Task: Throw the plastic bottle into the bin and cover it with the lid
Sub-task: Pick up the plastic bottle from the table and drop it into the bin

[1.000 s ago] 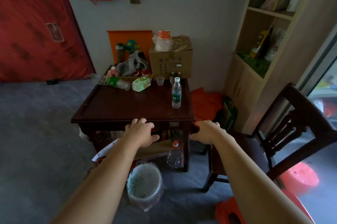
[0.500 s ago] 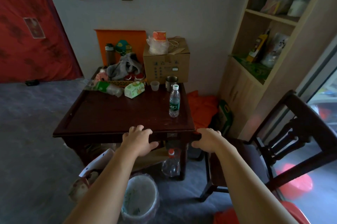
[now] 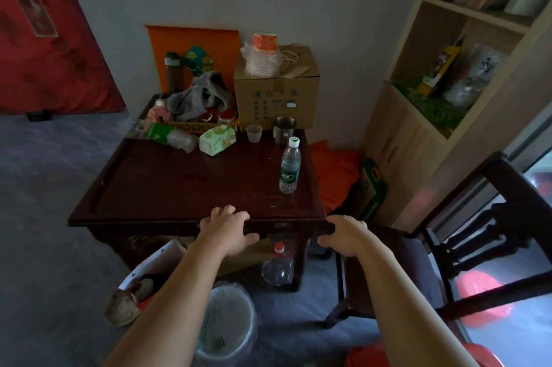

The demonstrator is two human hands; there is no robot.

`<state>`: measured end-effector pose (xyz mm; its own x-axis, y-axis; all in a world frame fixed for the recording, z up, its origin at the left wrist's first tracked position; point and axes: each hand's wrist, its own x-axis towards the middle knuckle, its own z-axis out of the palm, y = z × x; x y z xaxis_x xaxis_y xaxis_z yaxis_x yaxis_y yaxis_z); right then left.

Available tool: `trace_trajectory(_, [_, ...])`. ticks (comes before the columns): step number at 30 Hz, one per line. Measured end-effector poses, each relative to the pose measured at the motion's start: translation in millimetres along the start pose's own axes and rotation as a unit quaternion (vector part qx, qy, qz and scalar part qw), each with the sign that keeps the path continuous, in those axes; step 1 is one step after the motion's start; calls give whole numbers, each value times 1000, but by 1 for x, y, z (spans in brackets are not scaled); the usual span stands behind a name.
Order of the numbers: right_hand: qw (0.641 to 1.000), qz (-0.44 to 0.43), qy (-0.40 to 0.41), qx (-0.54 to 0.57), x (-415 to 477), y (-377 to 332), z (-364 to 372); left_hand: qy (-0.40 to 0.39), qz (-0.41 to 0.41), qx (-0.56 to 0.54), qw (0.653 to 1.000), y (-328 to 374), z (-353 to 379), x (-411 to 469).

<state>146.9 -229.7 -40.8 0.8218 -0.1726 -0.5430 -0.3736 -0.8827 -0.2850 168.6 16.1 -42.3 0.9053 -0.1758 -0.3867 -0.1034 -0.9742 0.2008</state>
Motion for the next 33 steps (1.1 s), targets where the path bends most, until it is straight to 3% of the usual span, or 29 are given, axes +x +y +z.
trace_trajectory(20, [996, -80, -21, -33, 142, 34, -71, 9, -68, -24, 997, 78, -24, 113])
trace_trajectory(33, [996, -78, -38, -8, 210, 10, -71, 11, -77, -85, 993, 61, -23, 192])
